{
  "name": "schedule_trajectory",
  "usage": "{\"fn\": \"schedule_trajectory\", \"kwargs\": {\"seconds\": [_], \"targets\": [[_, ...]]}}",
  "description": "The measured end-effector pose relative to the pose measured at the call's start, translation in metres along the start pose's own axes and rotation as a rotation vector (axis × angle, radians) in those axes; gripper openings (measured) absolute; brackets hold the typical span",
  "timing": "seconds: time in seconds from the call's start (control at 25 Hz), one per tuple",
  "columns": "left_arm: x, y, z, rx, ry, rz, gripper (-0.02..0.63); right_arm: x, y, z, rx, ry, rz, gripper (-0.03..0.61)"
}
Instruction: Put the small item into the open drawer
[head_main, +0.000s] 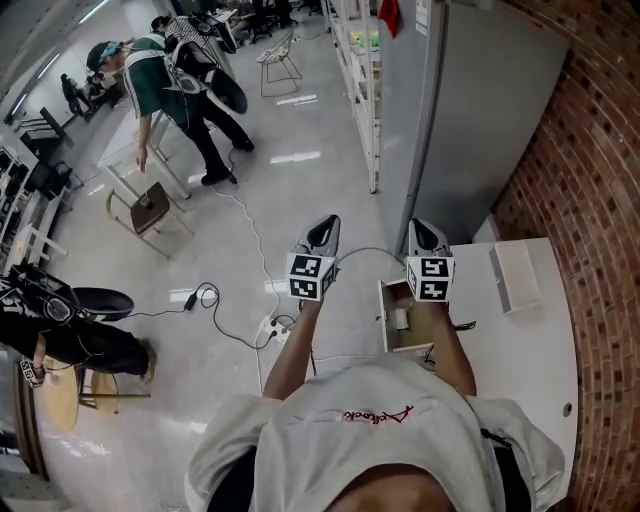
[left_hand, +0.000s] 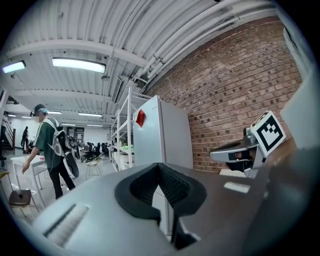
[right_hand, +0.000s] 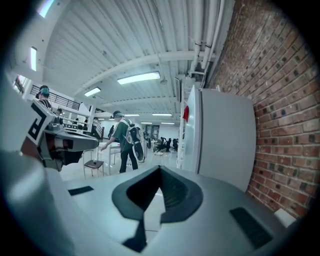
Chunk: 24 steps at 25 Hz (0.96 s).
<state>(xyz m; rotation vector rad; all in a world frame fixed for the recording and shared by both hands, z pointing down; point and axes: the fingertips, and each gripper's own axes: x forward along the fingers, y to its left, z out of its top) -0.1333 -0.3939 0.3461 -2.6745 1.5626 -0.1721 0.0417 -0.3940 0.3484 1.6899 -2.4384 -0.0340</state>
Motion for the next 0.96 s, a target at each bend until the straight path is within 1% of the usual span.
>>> {"fn": "schedule_trajectory", "kwargs": {"seconds": [0.32,0.96], "targets": [[-0.006,0.0,-0.004,-0.004,0.009,-0.005,0.009,-0.006,-0.001,-0.003,0.025,0.009,-0.017,0.012],[-0.007,-0.011,-0.016,-0.025,0.022,-0.008,0.009,-0.009,0.003,-0.016,0.003,0.042,-0.003,0.012]]}}
